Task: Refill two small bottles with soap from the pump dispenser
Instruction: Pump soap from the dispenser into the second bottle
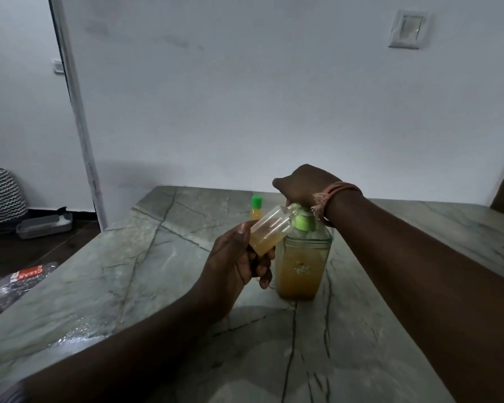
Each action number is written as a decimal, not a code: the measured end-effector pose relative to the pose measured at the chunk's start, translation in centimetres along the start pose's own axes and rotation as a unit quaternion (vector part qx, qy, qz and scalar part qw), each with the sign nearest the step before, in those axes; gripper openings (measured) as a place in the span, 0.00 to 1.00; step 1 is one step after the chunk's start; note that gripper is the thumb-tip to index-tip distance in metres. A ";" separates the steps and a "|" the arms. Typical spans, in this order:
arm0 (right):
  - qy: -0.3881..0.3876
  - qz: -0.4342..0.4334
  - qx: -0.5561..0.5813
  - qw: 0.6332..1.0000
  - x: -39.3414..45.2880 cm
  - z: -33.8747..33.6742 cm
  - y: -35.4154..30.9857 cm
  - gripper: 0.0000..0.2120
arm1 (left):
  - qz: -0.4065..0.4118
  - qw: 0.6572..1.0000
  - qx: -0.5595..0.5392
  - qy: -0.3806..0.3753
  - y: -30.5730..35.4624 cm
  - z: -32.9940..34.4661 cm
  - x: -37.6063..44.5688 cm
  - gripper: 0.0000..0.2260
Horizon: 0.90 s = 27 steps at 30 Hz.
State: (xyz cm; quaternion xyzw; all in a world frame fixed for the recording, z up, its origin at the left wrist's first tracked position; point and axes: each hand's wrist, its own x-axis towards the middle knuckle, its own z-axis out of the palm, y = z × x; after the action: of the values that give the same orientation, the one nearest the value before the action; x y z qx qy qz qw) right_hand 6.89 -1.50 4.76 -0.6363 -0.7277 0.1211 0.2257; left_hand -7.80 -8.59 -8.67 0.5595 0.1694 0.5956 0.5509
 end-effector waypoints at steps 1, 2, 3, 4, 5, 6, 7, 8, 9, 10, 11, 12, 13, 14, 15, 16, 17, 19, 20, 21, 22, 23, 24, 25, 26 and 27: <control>-0.005 0.004 -0.006 1.000 -0.1 0.0 0.0 0.17 | -0.005 1.000 0.000 0.001 0.0 0.0 0.0 0.29; -0.005 0.005 -0.010 1.000 -0.1 0.0 0.0 0.15 | -0.009 1.000 -0.001 0.001 0.0 0.0 0.1 0.29; -0.001 0.002 -0.009 1.000 0.0 0.0 0.0 0.14 | -0.009 1.000 0.000 0.002 0.0 0.0 0.1 0.30; 0.004 -0.002 -0.009 1.000 0.1 -0.1 0.0 0.14 | -0.008 1.000 0.003 0.005 0.1 0.0 0.1 0.30; 0.001 -0.002 -0.013 1.000 0.1 -0.3 -0.1 0.14 | -0.007 1.000 0.007 0.007 0.1 0.0 0.1 0.30; -0.007 -0.006 -0.021 1.000 0.2 -0.5 -0.1 0.14 | -0.006 1.000 0.012 0.009 0.2 0.0 0.1 0.30; -0.020 -0.012 -0.030 0.999 0.1 -0.7 -0.2 0.15 | -0.006 1.000 0.017 0.011 0.2 0.0 0.0 0.30; -0.025 -0.017 -0.041 0.999 0.2 -0.9 -0.3 0.15 | -0.006 1.000 0.018 0.009 0.2 0.0 0.0 0.31; -0.016 -0.019 -0.046 0.999 0.2 -1.0 -0.3 0.17 | -0.005 1.000 0.016 0.004 0.2 0.0 0.0 0.33; -0.001 -0.021 -0.040 0.999 0.4 -0.9 -0.2 0.19 | -0.006 1.000 0.013 0.002 0.1 0.0 0.1 0.35; 0.015 -0.022 -0.021 0.999 0.6 -0.6 0.0 0.21 | -0.005 1.000 0.009 0.001 0.1 -0.1 0.2 0.35; 0.029 -0.023 0.004 0.999 0.8 -0.3 0.2 0.22 | -0.003 1.000 0.004 0.000 0.1 -0.1 0.2 0.35; 0.033 -0.020 0.022 0.999 0.6 0.1 0.4 0.22 | -0.001 1.000 0.000 -0.001 0.0 -0.1 0.2 0.34; 0.032 -0.016 0.030 0.999 0.5 0.3 0.5 0.22 | 0.001 1.000 -0.001 -0.002 0.0 -0.2 0.2 0.33; 0.023 -0.013 0.031 0.999 0.4 0.3 0.5 0.22 | 0.004 1.000 0.001 -0.004 -0.1 -0.2 0.3 0.32; 0.011 -0.011 0.029 0.999 0.4 0.3 0.6 0.20 | 0.004 1.000 0.002 -0.006 -0.2 -0.2 0.2 0.32; 0.002 -0.010 0.023 1.000 0.2 0.3 0.6 0.19 | 0.002 1.000 0.002 -0.006 -0.3 -0.2 0.2 0.33; -0.004 -0.018 0.007 1.000 0.2 0.1 0.4 0.15 | -0.002 1.000 -0.003 0.001 -0.2 -0.2 0.3 0.34; -0.003 -0.021 0.000 1.000 0.3 0.2 0.4 0.14 | -0.003 1.000 -0.004 0.005 -0.2 -0.2 0.2 0.34; -0.002 -0.020 -0.007 1.000 0.3 0.1 0.3 0.13 | -0.003 1.000 -0.004 0.006 -0.1 -0.2 0.2 0.34; 0.001 -0.018 -0.011 1.000 0.4 0.0 0.1 0.13 | -0.003 1.000 -0.002 0.005 0.0 -0.1 0.2 0.34; 0.005 -0.016 -0.019 1.000 0.5 -0.2 0.0 0.12 | -0.003 1.000 0.002 0.004 0.0 -0.1 0.2 0.34; 0.013 -0.017 -0.030 0.999 0.5 -0.4 -0.2 0.13 | -0.003 1.000 0.005 0.000 0.0 -0.2 0.2 0.35; 0.026 -0.019 -0.038 0.999 0.6 -0.4 -0.2 0.13 | -0.003 1.000 0.007 -0.003 0.0 -0.2 0.3 0.35; 0.038 -0.023 -0.035 0.998 0.8 -0.3 -0.2 0.14 | -0.003 1.000 0.006 -0.004 0.0 -0.3 0.3 0.34; 0.045 -0.027 -0.018 0.998 1.0 -0.1 0.0 0.15 | -0.001 1.000 0.005 -0.002 0.0 -0.3 0.3 0.34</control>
State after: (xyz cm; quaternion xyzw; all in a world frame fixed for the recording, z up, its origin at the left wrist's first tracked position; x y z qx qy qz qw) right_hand 6.82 -0.50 5.00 -0.6250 -0.7358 0.0734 0.2502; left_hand -7.95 -8.20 -8.63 0.5633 0.1712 0.5930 0.5493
